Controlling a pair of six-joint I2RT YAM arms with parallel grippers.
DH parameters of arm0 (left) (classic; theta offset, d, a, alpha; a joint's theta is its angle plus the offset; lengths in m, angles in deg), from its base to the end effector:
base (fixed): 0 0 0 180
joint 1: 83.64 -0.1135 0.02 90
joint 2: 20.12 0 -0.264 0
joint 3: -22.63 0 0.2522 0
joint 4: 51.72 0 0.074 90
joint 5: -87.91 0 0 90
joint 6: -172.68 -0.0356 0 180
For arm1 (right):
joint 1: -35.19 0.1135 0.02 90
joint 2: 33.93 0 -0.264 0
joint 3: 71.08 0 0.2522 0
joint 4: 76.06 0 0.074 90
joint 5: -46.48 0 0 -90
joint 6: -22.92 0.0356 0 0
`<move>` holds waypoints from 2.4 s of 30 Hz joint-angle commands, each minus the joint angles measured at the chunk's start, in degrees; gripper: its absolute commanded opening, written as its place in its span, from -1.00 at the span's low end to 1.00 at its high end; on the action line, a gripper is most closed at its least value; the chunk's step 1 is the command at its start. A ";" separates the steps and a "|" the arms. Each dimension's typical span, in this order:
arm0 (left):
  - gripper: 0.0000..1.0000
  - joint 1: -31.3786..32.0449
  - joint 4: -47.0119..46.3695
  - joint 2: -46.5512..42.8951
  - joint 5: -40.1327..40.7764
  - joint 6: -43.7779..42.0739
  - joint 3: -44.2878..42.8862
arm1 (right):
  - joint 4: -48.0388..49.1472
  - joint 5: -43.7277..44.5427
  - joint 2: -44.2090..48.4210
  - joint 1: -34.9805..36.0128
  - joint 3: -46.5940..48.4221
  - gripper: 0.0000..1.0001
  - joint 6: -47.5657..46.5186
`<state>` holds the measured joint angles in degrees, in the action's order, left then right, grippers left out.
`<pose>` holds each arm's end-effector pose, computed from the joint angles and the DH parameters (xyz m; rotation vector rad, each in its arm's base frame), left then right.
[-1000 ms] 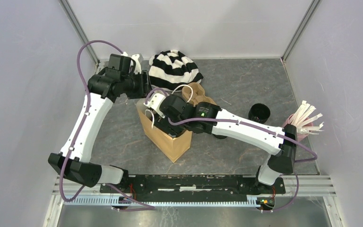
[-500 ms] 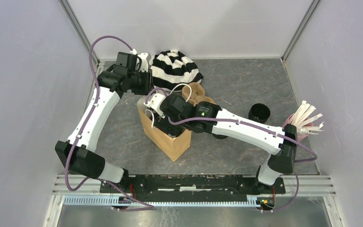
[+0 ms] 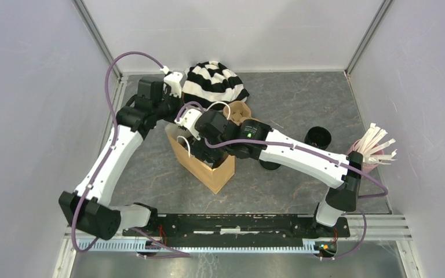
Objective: Pack the takeout coffee
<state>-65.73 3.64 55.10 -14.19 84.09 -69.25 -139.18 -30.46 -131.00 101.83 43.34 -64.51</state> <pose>0.2634 -0.0930 0.3730 0.4379 2.2191 -0.4180 0.1537 0.3356 0.3728 -1.1608 2.0624 0.3228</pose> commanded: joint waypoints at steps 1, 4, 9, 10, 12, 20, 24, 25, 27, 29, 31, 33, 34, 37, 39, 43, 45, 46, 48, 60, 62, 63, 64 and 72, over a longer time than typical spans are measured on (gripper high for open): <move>-0.96 0.10 -14.01 -10.24 0.30 -1.64 6.63 | -1.81 -0.08 -0.48 -0.23 5.27 0.13 1.04; -0.96 0.11 -22.53 -16.71 0.40 2.06 13.81 | -3.13 -0.08 -0.97 -0.20 6.76 0.12 0.55; -0.96 0.11 -29.97 -25.15 1.49 7.57 23.47 | -3.47 -1.08 -0.92 -0.12 6.71 0.11 0.23; -0.96 0.06 -31.32 -26.88 1.42 8.66 25.31 | -3.67 -1.28 -0.92 -0.05 6.58 0.11 -0.20; -0.96 0.10 -34.28 -30.67 0.98 10.41 29.39 | -3.87 -1.13 -0.93 0.15 6.11 0.11 -1.50; -0.96 0.13 -41.08 -46.88 1.57 10.49 43.76 | -5.02 -0.53 -1.40 1.40 5.27 0.13 -9.41; -0.96 0.11 -45.35 -51.52 2.74 10.39 49.36 | -5.35 -0.94 -2.28 2.84 4.90 0.13 -13.12; -0.96 0.11 -45.84 -51.81 2.55 10.98 49.99 | -5.73 -0.77 -2.60 3.23 4.91 0.13 -14.08; -0.96 0.11 -46.21 -51.97 1.04 11.34 50.49 | -5.92 0.42 -2.76 4.05 3.69 0.13 -15.90; -0.96 0.11 -44.54 -51.97 0.55 10.95 50.14 | -5.22 1.35 -2.16 4.58 1.04 0.13 -17.39; -0.96 0.11 -42.50 -52.95 0.71 10.10 50.00 | -4.54 2.61 -1.51 5.28 -1.16 0.13 -18.52; -0.96 0.11 -40.06 -54.88 0.82 9.60 50.09 | -3.62 3.97 -0.79 5.92 -3.24 0.11 -19.53; -0.96 0.12 -38.70 -56.09 1.08 9.84 50.09 | -2.90 4.62 -0.30 6.16 -4.51 0.11 -20.13; -0.96 0.17 -35.62 -59.90 2.20 11.08 50.42 | -0.94 7.10 1.15 7.02 -8.31 0.10 -21.43; -0.96 0.07 -34.76 -61.53 2.83 11.48 49.97 | 0.20 8.64 2.15 7.39 -10.43 0.10 -21.72; -0.96 0.06 -31.74 -61.13 2.54 14.13 48.83 | 2.55 10.07 3.48 7.45 -12.77 0.10 -21.73; -0.96 0.11 -31.82 -61.88 2.85 17.79 49.40 | 3.12 9.91 3.48 7.47 -12.74 0.09 -21.49; -0.96 0.11 -32.16 -62.50 2.84 18.86 50.04 | 3.52 9.89 3.38 7.42 -12.69 0.08 -21.23; -0.96 0.11 -32.44 -63.71 3.22 21.07 51.17 | 5.25 9.84 3.62 7.42 -13.55 0.08 -21.11; -0.74 0.11 -16.39 -57.47 6.33 28.21 43.52 | 6.66 4.10 3.60 5.65 -15.94 0.06 -21.14; -0.56 0.12 -12.05 -54.92 5.53 27.52 39.80 | 6.18 3.95 3.72 5.83 -15.75 0.06 -20.85; -0.51 0.11 -10.36 -53.39 5.21 27.18 38.27 | 6.12 4.01 3.78 5.76 -15.84 0.07 -20.85; -0.47 0.11 -8.83 -51.89 4.85 26.39 36.86 | 6.04 4.04 3.87 5.80 -15.89 0.07 -20.85; -0.17 0.11 5.82 -38.74 6.75 24.54 25.09 | 6.01 3.64 2.97 5.79 -15.25 0.07 -20.43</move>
<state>-65.55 -0.66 10.89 -8.57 109.00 -37.43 -134.07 -26.09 -129.06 107.55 26.49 -85.38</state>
